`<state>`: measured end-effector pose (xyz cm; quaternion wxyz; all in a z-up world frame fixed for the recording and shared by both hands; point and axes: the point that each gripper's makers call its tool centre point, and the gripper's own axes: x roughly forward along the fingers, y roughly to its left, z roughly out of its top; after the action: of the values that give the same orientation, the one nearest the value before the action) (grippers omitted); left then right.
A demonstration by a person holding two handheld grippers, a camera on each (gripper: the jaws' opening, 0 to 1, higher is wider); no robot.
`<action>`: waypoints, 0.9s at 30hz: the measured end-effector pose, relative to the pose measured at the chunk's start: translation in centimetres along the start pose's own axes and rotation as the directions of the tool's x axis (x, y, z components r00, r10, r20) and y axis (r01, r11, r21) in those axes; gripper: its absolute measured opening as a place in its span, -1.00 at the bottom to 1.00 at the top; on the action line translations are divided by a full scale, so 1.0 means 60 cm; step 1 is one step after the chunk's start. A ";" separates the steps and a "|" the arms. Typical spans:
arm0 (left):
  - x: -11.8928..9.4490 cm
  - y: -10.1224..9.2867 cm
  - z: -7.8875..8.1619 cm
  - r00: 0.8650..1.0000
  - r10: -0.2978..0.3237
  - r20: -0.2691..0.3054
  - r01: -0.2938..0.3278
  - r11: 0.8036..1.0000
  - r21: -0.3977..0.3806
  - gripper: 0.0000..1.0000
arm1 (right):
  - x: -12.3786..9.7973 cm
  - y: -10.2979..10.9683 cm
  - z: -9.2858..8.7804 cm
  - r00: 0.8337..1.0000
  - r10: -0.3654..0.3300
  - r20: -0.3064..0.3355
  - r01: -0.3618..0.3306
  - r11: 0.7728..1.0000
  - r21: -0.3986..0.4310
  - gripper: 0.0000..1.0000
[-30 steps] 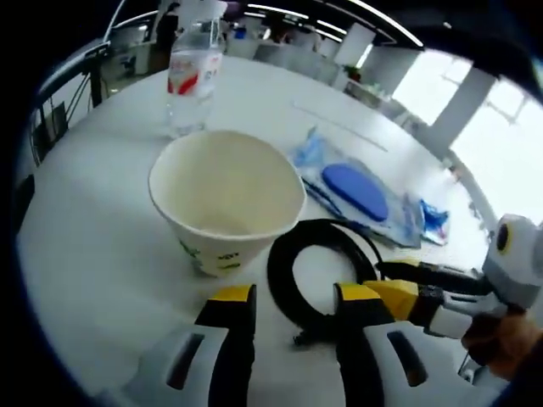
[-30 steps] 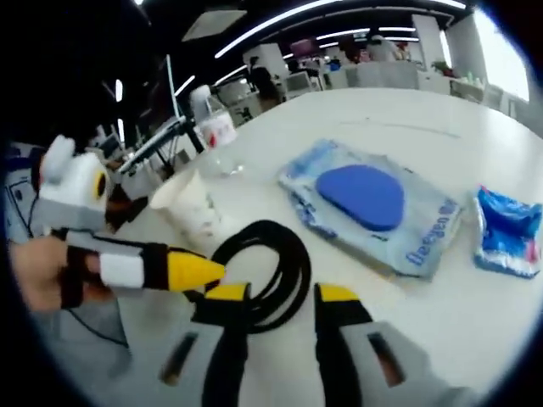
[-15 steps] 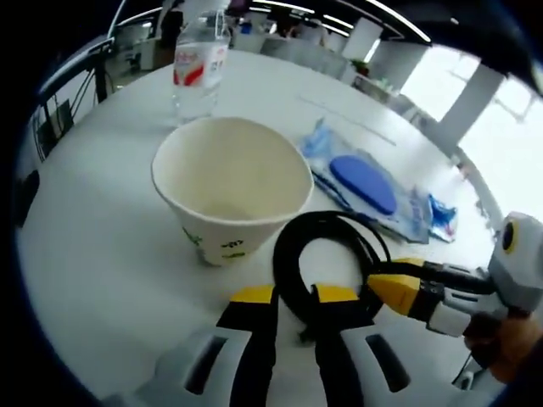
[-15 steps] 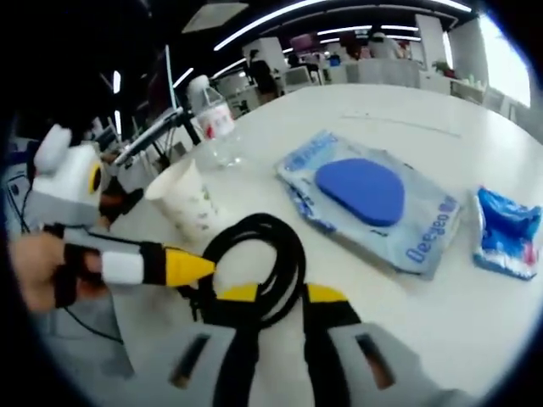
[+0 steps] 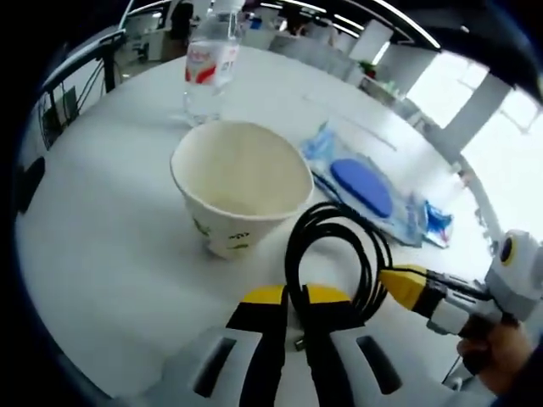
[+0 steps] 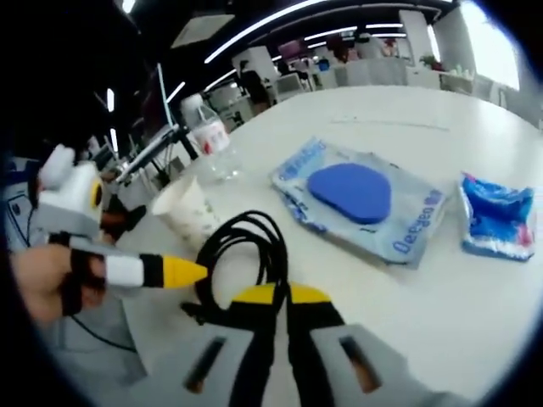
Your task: Arrange the tabletop items into an orderly group along one side of the table until the central work area is clear of visible clutter.
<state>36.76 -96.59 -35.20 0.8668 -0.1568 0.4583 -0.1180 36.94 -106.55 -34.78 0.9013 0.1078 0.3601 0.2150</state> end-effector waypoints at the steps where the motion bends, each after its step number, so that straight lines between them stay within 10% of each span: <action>1: -0.004 -0.006 0.001 1.000 -0.008 0.004 0.008 1.000 0.003 -0.97 | -0.004 -0.001 0.000 1.000 -0.001 0.003 0.001 1.000 0.007 -1.00; 27: 0.015 -0.172 -0.016 0.985 -0.166 -0.046 0.171 0.976 0.133 -0.98 | -0.139 -0.114 0.015 0.982 -0.163 0.096 0.154 0.983 0.102 -1.00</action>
<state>35.86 -106.61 -32.46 0.8543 -0.1335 0.4494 -0.2246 34.27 -116.53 -31.53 0.9271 0.1323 0.3297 0.1194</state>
